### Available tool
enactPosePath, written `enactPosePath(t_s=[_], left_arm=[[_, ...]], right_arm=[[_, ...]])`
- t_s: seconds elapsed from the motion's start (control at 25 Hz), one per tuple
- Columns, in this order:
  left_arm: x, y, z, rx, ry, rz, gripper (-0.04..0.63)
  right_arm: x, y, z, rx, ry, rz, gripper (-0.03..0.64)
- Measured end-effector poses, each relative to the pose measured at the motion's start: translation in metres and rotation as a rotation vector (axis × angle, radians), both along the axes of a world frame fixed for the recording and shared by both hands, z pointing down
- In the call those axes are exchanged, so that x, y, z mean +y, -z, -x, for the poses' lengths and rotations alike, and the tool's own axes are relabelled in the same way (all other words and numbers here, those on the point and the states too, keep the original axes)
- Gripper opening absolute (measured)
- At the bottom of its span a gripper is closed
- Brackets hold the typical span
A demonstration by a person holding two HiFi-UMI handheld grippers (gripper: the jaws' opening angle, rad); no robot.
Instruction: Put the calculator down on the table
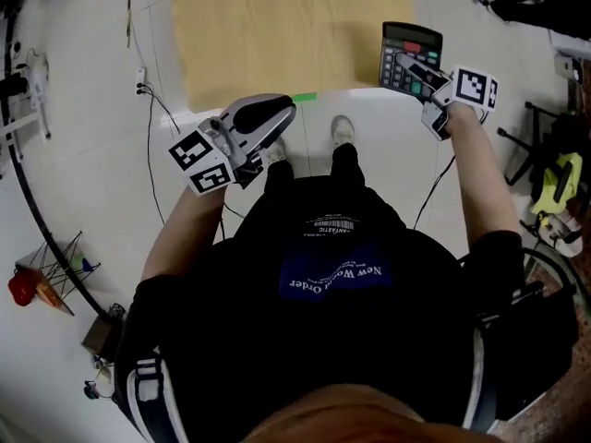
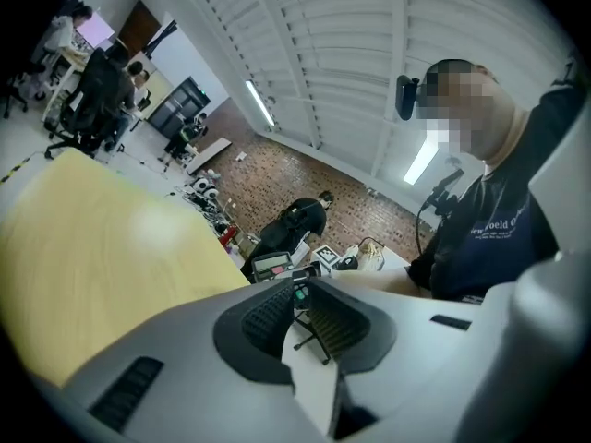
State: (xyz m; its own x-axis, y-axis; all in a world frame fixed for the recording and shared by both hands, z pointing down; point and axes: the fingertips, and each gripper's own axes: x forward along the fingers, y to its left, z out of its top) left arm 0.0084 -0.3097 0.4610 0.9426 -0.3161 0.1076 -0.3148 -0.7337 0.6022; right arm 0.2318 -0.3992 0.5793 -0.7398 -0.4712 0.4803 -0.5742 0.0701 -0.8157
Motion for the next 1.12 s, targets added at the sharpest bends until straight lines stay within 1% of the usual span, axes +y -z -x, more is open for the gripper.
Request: enactPosePath(t_s=[0.08,0.16,0.24,0.28,0.4,0.52,0.6,0.72,0.84,0.96,1.04,1.12], left_arm=[[0.007,-0.014,-0.019,0.006,-0.02,0.015,0.054],[0.014,-0.019,-0.029,0.018,-0.034,0.035,0.054],[0.019,-0.024,-0.03,0.025,-0.041,0.051,0.054],[0.02,-0.028,-0.03,0.026,-0.042,0.054,0.054],[0.023,-0.041,-0.034,0.027,-0.045,0.055,0.054],[0.032,-0.05,-0.044,0.02,-0.055,0.072,0.054],[0.042,-0.054,-0.049,0.016,-0.058,0.086,0.054],[0.048,-0.056,-0.047,0.012,-0.053,0.092,0.054],[0.049,-0.055,-0.044,0.012,-0.048,0.095,0.054],[0.051,-0.055,-0.043,0.011,-0.048,0.095,0.054],[0.053,-0.056,-0.043,0.009,-0.047,0.096,0.054],[0.057,-0.058,-0.042,0.006,-0.048,0.099,0.054]], right_arm=[[0.002,-0.022,-0.007,0.012,0.037,-0.002,0.104],[0.008,-0.038,-0.01,0.048,0.047,0.029,0.104],[0.01,-0.051,-0.006,0.082,0.054,0.054,0.104],[0.009,-0.058,-0.003,0.088,0.064,0.052,0.104],[0.003,-0.072,0.004,0.076,0.09,0.038,0.104],[0.001,-0.079,-0.004,0.141,0.109,0.036,0.104],[0.003,-0.08,-0.005,0.163,0.121,0.028,0.106],[0.002,-0.084,-0.003,0.201,0.153,0.006,0.105],[0.0,-0.087,-0.004,0.232,0.164,0.006,0.106],[-0.001,-0.09,-0.006,0.276,0.177,-0.005,0.122],[-0.003,-0.091,-0.006,0.297,0.188,-0.029,0.131],[-0.005,-0.092,-0.008,0.332,0.199,-0.052,0.164]])
